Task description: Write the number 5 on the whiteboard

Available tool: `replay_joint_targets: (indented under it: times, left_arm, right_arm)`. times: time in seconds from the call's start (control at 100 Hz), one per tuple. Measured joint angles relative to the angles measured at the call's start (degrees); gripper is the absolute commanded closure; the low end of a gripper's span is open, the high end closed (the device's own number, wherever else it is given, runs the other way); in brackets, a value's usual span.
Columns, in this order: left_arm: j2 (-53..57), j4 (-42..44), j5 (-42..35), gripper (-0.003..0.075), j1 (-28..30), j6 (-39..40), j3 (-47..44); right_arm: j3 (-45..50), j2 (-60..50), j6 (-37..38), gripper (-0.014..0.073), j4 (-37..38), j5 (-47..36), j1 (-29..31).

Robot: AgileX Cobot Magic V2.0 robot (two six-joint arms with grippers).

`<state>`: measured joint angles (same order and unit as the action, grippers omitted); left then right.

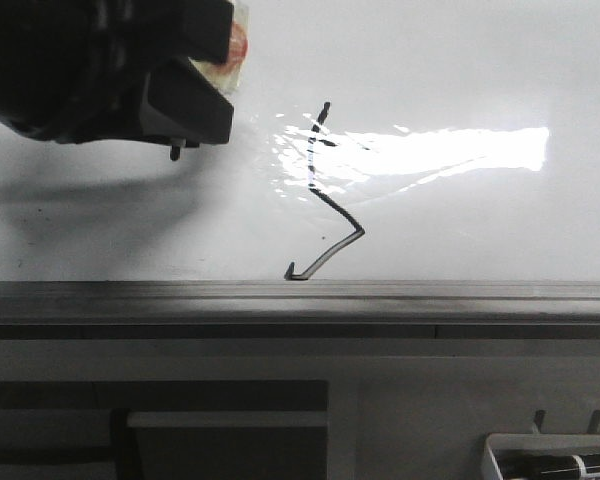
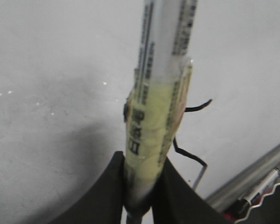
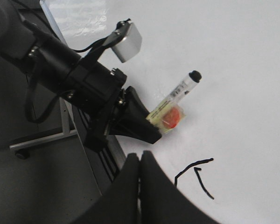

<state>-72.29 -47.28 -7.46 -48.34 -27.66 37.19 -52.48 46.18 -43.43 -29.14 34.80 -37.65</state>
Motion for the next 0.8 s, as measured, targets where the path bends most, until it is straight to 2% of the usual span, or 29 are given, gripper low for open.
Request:
replay_joint_targets:
  times: [0.22, 0.49, 0.8]
  left_arm:
    - [-3.52, -2.95, -5.21, 0.0741, 0.0, 0.14, 0.0]
    - [-4.53, -3.89, -6.68, 0.0741, 0.0, 0.35, 0.0]
    - [-5.41, -3.88, -8.01, 0.0741, -0.35, 0.35, 0.19]
  right_arm:
    - [1.83, -0.12, 1.57, 0.0653, -1.96, 0.0, 0.0]
    - [2.09, -0.12, 1.69, 0.0653, -5.37, -1.08, 0.0]
    - [2.09, -0.12, 1.77, 0.0654, -5.72, -1.21, 0.0]
